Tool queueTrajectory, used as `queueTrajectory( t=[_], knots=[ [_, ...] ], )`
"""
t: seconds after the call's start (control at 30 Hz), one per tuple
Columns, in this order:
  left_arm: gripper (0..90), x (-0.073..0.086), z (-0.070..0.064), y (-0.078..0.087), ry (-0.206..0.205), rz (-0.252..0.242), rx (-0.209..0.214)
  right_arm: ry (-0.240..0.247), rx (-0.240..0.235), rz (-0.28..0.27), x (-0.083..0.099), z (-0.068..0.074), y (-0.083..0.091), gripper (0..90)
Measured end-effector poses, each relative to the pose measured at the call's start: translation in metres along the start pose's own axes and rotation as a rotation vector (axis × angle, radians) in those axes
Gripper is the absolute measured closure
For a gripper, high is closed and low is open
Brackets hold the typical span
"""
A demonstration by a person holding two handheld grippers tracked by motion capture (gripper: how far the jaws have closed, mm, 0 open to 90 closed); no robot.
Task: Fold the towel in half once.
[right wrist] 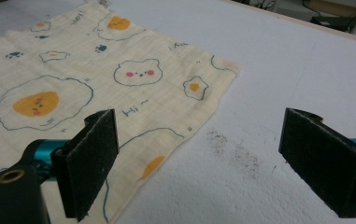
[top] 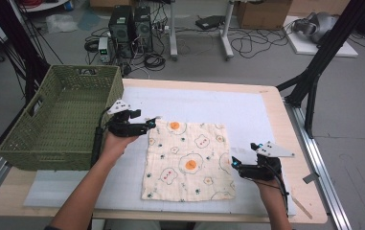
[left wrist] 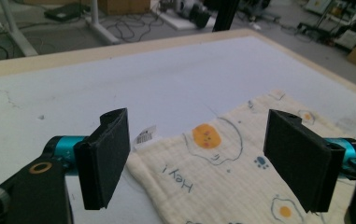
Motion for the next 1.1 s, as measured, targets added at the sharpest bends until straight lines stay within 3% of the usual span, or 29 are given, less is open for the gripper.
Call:
queueTrajectory(
  t=[0.17,0.37,0.47,0.67,0.73,0.77,0.9,1.03,1.1],
  knots=[
    [24.6,-0.002,0.008,-0.023,0.019,0.078,-0.033,-0.001,-0.001,0.002,0.001,0.0,-0.001,11.4],
    [30.0,0.009,0.026,-0.05,0.073,0.167,-0.111,-0.006,-0.003,0.004,0.002,-0.002,-0.001,11.4],
    [31.8,0.014,0.028,-0.057,0.047,0.207,-0.135,-0.009,-0.002,0.002,0.003,-0.004,-0.001,11.4],
    [41.7,0.015,0.026,-0.067,-0.019,0.201,-0.186,-0.019,-0.002,0.009,0.005,-0.006,-0.002,11.4],
    [45.0,0.02,0.025,-0.072,-0.06,0.244,-0.211,-0.021,-0.006,0.012,0.005,-0.006,-0.002,11.4],
    [47.6,0.022,0.024,-0.074,-0.072,0.265,-0.21,-0.018,-0.005,0.013,0.005,-0.006,-0.002,11.4],
    [56.5,0.022,0.022,-0.074,-0.092,0.265,-0.184,-0.018,-0.008,0.014,0.005,-0.005,-0.004,11.4],
    [66.3,0.023,0.022,-0.073,-0.071,0.26,-0.15,-0.015,-0.013,0.028,0.006,-0.004,-0.007,11.4],
    [76.0,0.023,0.024,-0.072,-0.052,0.256,-0.136,-0.009,-0.015,0.031,0.005,-0.003,-0.008,11.4]
  ],
)
Point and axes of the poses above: each handheld gripper's, and its own axes: y roughly backward along the jaws, x roughly out of its underside, z roughly to its left, the point moved 3 cm from there along -y, roughly forward along the jaws, and after that the axes turned 14 degrees about z, right-handed, at the moved point
